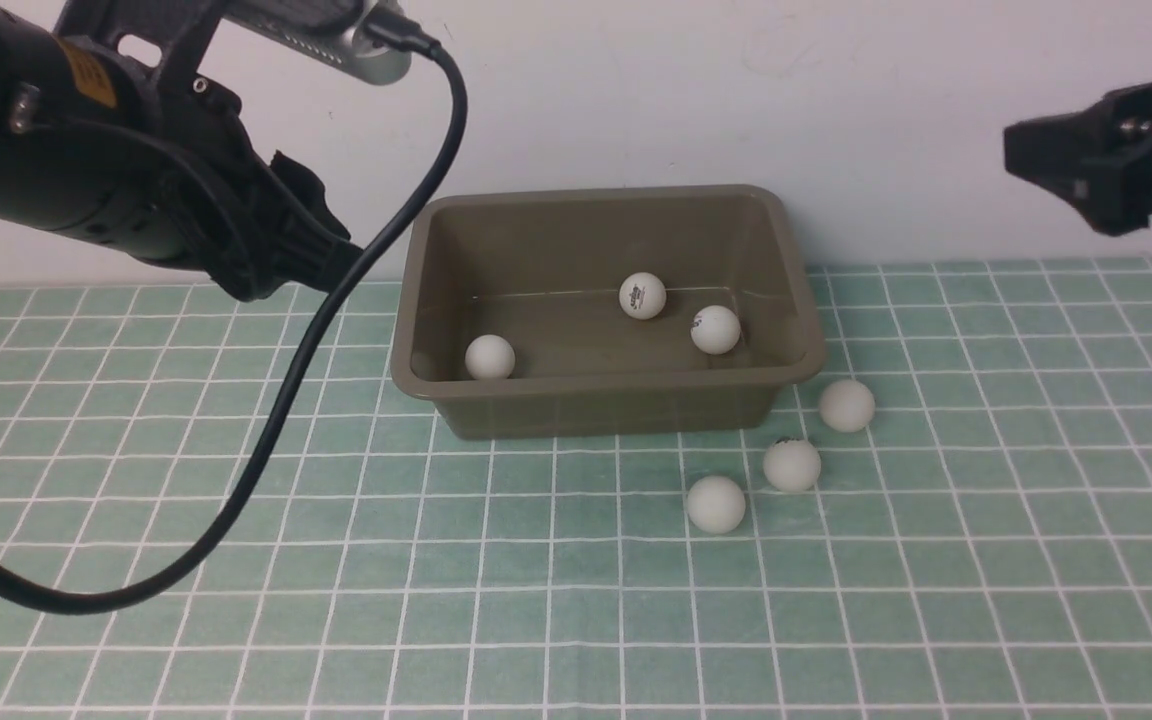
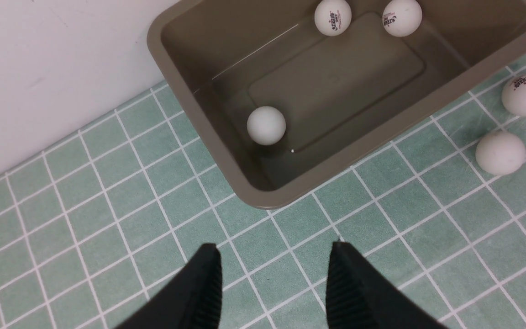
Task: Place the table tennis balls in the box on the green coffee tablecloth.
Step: 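Reach for and grasp a ping pong ball on the table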
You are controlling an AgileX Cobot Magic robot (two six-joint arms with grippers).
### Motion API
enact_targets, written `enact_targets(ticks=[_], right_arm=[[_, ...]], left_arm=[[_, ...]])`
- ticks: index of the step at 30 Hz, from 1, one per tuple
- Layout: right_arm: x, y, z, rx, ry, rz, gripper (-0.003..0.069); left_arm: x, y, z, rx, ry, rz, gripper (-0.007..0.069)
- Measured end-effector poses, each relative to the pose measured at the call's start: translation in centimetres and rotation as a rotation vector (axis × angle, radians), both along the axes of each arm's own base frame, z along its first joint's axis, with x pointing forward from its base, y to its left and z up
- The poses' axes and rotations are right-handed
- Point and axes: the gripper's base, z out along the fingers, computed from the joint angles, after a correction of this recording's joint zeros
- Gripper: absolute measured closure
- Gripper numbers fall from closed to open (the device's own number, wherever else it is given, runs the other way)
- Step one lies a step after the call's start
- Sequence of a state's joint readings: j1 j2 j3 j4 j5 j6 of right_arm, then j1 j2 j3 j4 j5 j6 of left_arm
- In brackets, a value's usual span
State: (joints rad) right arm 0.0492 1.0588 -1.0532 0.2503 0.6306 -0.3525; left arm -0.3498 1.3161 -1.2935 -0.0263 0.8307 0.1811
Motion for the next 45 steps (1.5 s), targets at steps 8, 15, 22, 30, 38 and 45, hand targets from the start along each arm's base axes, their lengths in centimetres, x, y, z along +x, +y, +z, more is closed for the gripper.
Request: enact_targets(ticks=[8,15,22,30,38,45], right_arm=[[1.3,1.3,0.0,-0.028,-0.08,0.067,0.0165],[2.9,4.1,-1.5,-0.038,-0.055,0.171,0.0169],[4.9,5.2,-3.4,-0.043,-0.013,0.187,0.0207],[6.8,4.9,-5.1,-0.057,0.013,0.151,0.0218],[8.6,5.1,-7.3,-0.063,0.061,0.139,0.0218],[10.9,5.5,-10.8,-0.074,0.129,0.126,0.0218]], left_arm=[[0.1,-0.1,0.2,-0.009,-0.022,0.001,0.0336],[0.1,-0.1,0.2,-0.009,-0.022,0.001,0.0336],[0.1,-0.1,0.2,-0.01,-0.022,0.001,0.0336],[0.1,-0.1,0.2,-0.01,-0.022,0.001,0.0336],[0.1,-0.1,0.2,-0.011,-0.022,0.0,0.0336],[0.1,-0.1,0.2,-0.011,-0.022,0.0,0.0336]])
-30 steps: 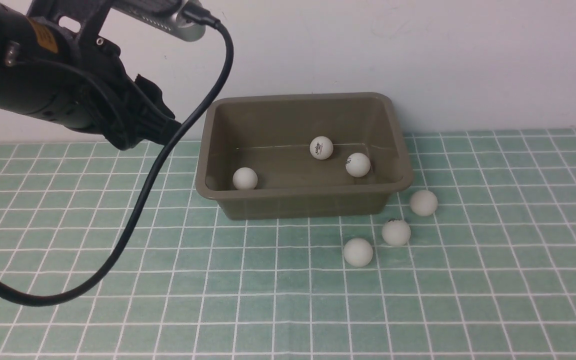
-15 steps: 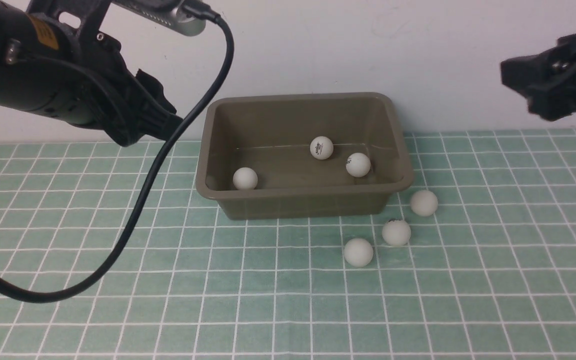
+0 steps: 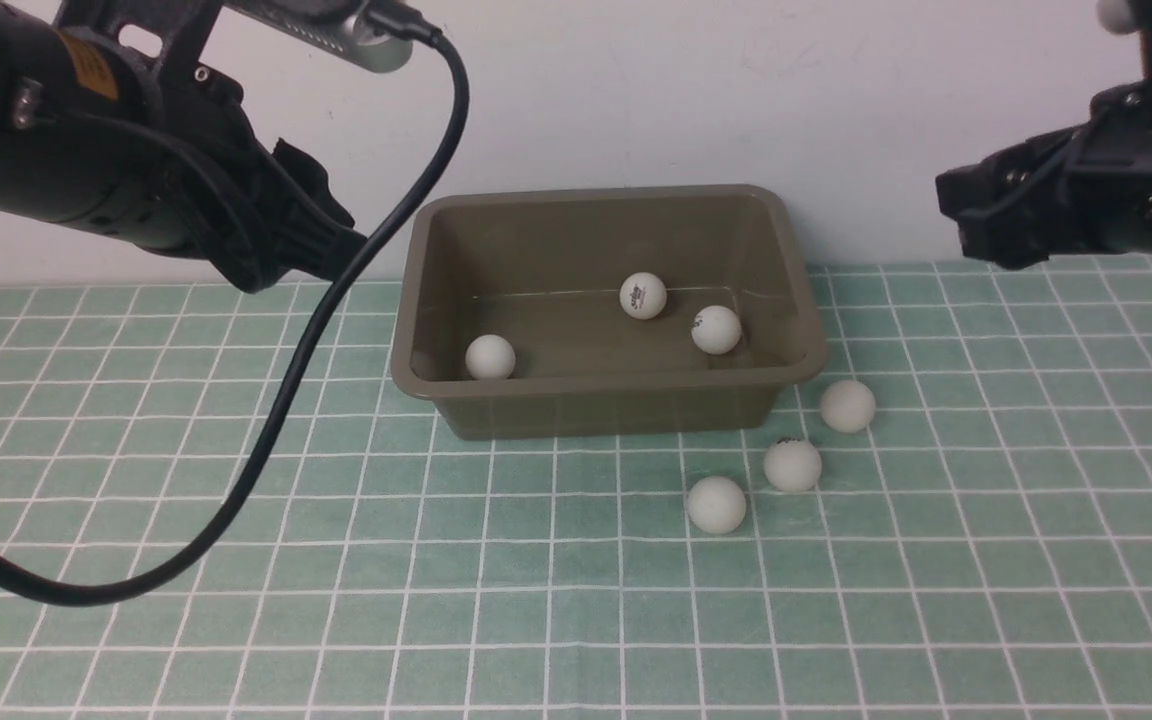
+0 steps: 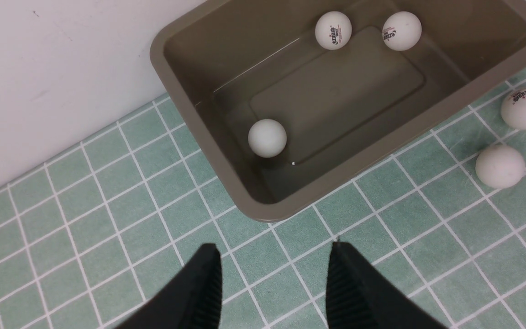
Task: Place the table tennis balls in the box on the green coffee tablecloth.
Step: 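Reach for and grasp a ping pong ball on the table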
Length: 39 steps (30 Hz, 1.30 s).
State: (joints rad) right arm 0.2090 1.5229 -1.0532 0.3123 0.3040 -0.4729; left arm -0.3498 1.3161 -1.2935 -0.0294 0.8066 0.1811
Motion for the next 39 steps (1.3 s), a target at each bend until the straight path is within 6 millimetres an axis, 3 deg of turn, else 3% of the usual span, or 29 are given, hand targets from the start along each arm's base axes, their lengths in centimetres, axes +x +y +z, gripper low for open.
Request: enact_targets(ticks=[21,30,39], right_arm=[[3.7,0.4,-7.1,-0.036,0.078,-0.037,0.0225],[8.1,1.7,-7.4,-0.039,0.123,0.004,0.0251],[8.2,2.0,-8.3,0.003,0.215,0.002,0.0251]], left_arm=[[0.0,0.0,0.0,-0.001,0.0,0.0,0.0336],[0.0,0.0,0.0,0.0,0.003,0.0,0.0336],[-0.1,0.0,-0.1,0.002,0.008,0.0,0.0336]])
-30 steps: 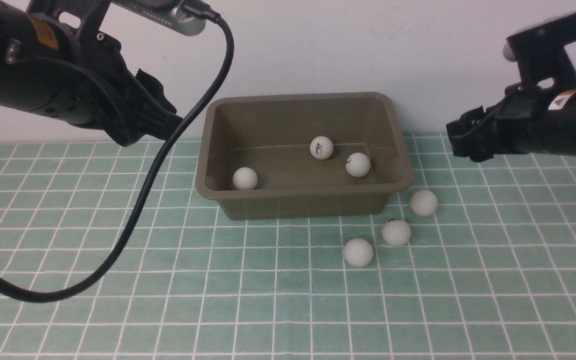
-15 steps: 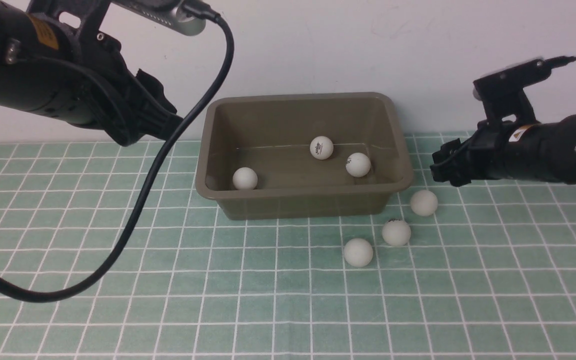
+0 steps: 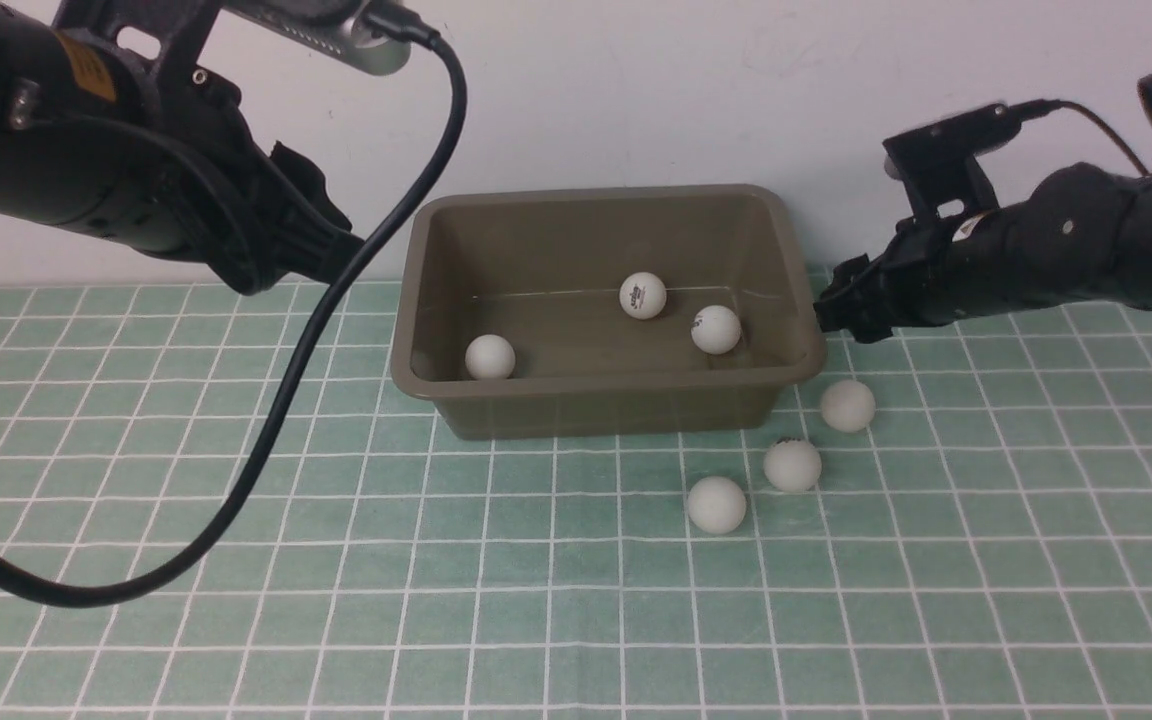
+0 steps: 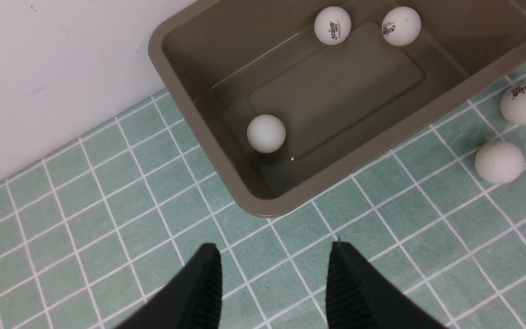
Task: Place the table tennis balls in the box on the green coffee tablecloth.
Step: 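Reach for and grasp a ping pong ball on the table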
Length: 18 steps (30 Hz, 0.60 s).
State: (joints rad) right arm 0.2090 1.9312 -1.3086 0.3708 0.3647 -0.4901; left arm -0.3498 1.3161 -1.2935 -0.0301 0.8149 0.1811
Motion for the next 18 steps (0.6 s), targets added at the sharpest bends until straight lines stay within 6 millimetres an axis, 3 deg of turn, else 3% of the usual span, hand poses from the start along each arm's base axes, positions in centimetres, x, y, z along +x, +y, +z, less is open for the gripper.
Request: enact_targets(ticks=[9,18], right_arm=[[-0.6,-0.2,-0.6,-0.032,0.089,0.039,0.0251],[-0.5,-3.7,-0.9,-0.094,0.142,0.024,0.0251]], left_arm=[[0.0,0.0,0.0,0.007,-0.003,-0.007,0.0336],[0.2,-0.1,-0.1,0.016,-0.01,-0.017,0.0336]])
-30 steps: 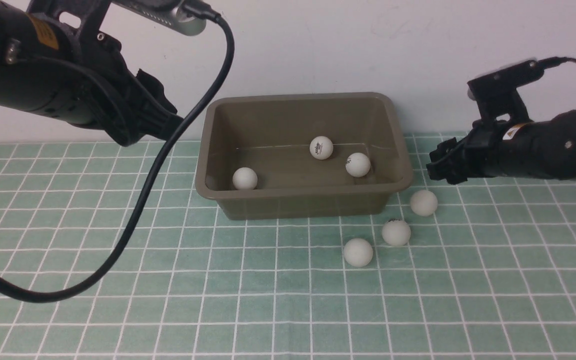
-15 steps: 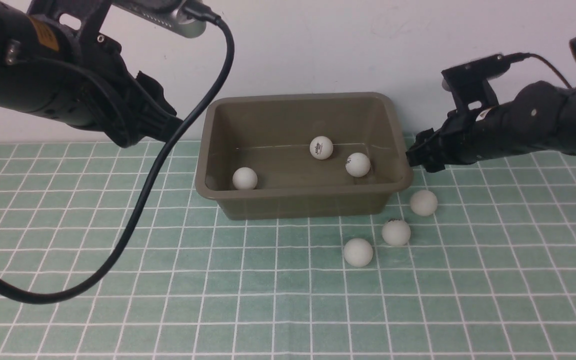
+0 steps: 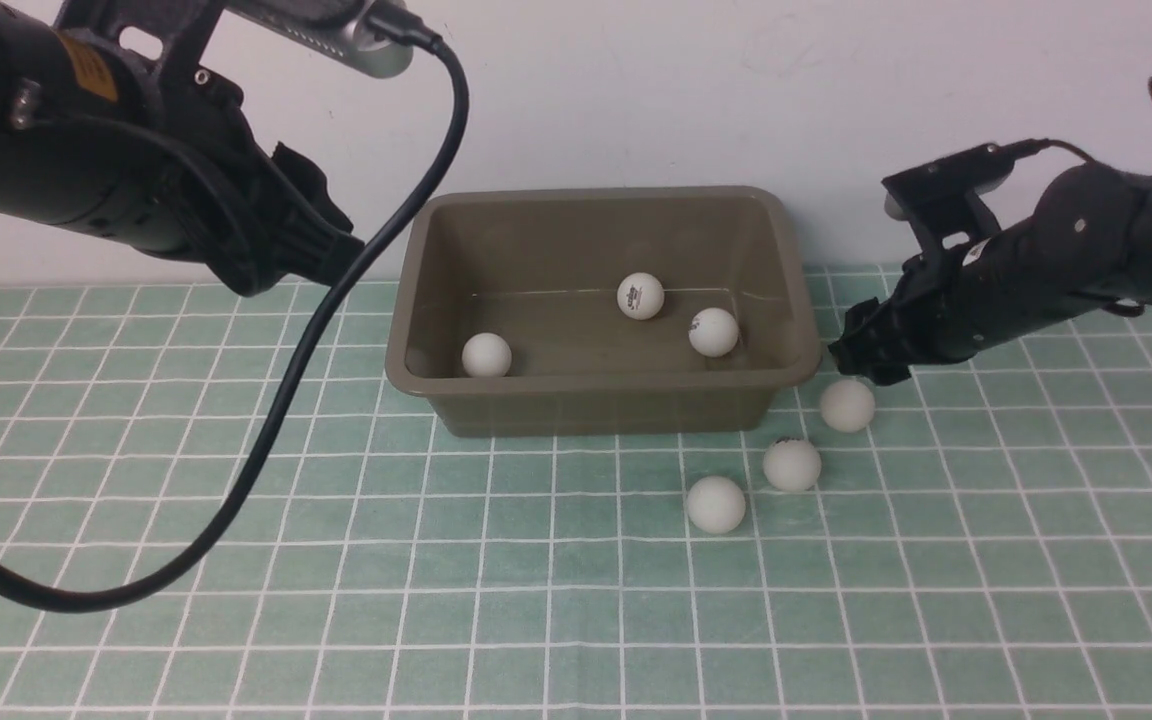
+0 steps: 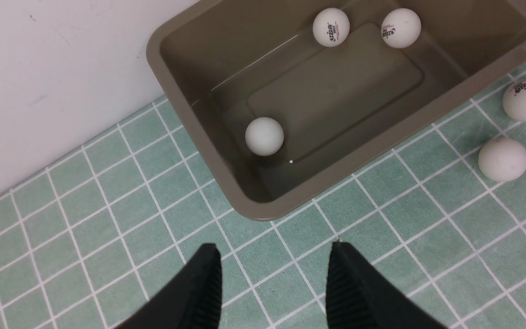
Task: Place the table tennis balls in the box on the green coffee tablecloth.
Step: 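Reach for and grasp a ping pong ball on the table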
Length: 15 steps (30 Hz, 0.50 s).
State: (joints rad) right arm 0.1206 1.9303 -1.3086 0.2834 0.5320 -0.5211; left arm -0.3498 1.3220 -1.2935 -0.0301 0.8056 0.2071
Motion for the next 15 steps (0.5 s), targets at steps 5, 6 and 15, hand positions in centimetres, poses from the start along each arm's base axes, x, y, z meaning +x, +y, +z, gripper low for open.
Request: enact_targets(ticks=[5,6,15], right_arm=[[-0.6,0.1,-0.3,-0.067,0.042,0.156,0.0251],[-0.7,0.3,-0.3,-0.076,0.041,0.21,0.0251],[-0.7,1.5,0.1,0.025,0.001,0.307,0.0251]], left_arm=[[0.4,-0.2,-0.5,0.005,0.015,0.0,0.0336],[0.5,-0.2,-0.6,0.006,0.017,0.0,0.0336],[0.6,-0.2,-0.7,0.008,0.022,0.0,0.0336]])
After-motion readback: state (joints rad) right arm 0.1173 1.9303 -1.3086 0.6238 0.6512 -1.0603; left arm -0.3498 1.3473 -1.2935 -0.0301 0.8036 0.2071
